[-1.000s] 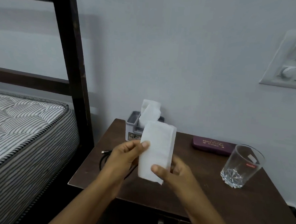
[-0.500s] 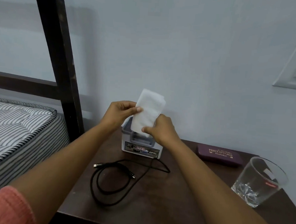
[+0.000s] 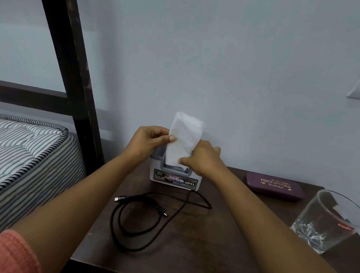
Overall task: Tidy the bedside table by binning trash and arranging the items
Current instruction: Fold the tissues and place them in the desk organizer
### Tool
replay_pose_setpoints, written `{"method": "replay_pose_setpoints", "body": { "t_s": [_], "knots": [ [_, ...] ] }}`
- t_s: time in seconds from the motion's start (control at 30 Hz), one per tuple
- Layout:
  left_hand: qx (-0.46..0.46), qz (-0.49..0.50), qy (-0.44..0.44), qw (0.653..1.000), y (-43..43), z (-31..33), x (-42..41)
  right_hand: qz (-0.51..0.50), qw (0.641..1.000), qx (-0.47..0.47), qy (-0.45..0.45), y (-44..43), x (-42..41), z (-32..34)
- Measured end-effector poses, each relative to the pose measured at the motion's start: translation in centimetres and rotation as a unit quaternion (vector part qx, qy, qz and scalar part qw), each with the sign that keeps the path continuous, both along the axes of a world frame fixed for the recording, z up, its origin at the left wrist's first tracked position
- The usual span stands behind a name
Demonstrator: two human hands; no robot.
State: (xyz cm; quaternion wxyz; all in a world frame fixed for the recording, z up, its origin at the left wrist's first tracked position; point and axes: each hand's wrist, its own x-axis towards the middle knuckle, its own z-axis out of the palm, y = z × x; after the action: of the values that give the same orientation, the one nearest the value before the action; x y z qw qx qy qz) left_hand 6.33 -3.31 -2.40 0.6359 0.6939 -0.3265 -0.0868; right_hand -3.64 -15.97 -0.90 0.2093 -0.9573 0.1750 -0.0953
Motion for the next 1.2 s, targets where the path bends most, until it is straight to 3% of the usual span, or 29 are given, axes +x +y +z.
{"method": "replay_pose_setpoints", "body": {
  "t_s": [0.17, 0.37, 0.63, 0.83, 1.0, 1.2],
  "knots": [
    [0.036, 0.012, -0.015, 0.999, 0.0, -0.7, -0.2, 0.001, 0.997, -0.069, 0.035, 0.5, -0.3, 0.1],
    [0.092, 0.039, -0.041, 0.994, -0.2, -1.2, 0.5, -0.013, 0.999, -0.039, -0.015, 1.0, -1.1, 0.1],
    [0.149, 0.053, -0.073, 0.985, 0.3, -1.3, 0.5, 0.032, 0.998, -0.041, 0.036, 0.1, -0.8, -0.3],
    [0.160, 0.064, -0.095, 0.980, 0.3, -1.3, 0.3, -0.021, 0.998, -0.005, -0.067, -1.0, -0.3, -1.4],
    [0.189, 0.079, -0.127, 0.970, 0.0, -1.6, 0.1, 0.011, 0.995, -0.070, -0.075, -0.2, -1.0, -1.7],
    [0.181, 0.104, -0.109, 0.972, 0.0, -1.7, 0.2, -0.008, 0.990, -0.077, -0.117, -0.2, -0.8, -1.2]
  ]
}}
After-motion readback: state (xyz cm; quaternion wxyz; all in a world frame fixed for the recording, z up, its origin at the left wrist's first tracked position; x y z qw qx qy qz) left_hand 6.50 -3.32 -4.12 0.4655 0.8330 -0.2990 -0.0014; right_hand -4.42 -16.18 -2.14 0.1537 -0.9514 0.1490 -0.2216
